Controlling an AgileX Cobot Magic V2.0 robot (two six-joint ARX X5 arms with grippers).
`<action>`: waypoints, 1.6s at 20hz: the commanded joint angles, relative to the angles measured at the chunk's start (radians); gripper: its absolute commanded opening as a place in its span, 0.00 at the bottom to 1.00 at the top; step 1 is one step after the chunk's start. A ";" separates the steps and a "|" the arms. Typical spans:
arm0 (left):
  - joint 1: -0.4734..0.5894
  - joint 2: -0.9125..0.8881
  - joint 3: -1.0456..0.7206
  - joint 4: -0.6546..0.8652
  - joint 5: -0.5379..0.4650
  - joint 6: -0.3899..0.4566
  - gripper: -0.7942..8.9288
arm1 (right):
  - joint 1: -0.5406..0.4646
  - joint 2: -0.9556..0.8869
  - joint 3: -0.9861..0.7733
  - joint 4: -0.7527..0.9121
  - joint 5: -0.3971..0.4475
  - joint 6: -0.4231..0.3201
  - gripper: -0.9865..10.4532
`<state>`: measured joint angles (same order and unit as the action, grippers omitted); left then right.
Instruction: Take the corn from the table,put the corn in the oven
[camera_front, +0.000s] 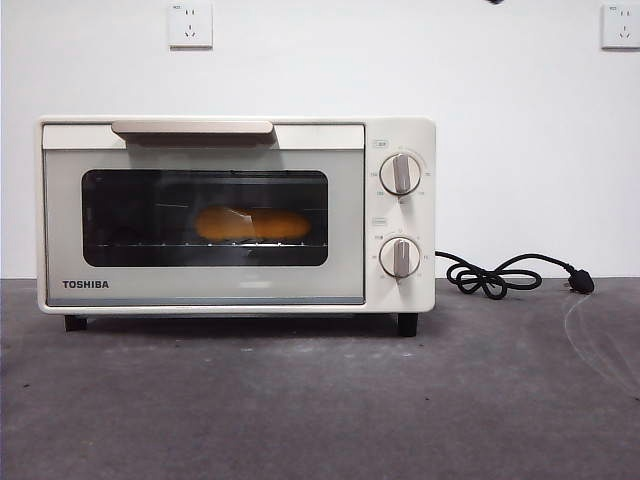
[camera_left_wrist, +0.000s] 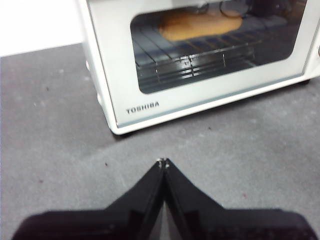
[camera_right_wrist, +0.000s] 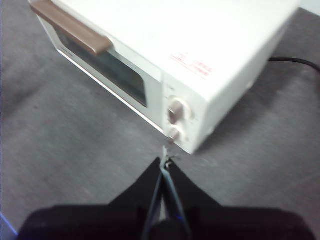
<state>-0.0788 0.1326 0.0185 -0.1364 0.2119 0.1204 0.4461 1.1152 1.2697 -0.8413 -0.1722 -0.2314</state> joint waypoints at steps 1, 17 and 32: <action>0.003 0.018 -0.005 0.002 -0.003 0.011 0.08 | -0.052 -0.063 0.002 0.005 0.005 -0.080 0.08; 0.003 0.148 -0.004 0.022 -0.003 0.011 0.08 | -0.488 -0.759 -0.949 0.763 0.005 0.145 0.08; 0.003 0.158 -0.004 0.030 -0.003 0.011 0.08 | -0.488 -1.057 -1.254 0.660 0.024 0.180 0.09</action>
<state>-0.0788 0.2905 0.0185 -0.1181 0.2119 0.1204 -0.0406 0.0612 0.0254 -0.1833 -0.1520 -0.0624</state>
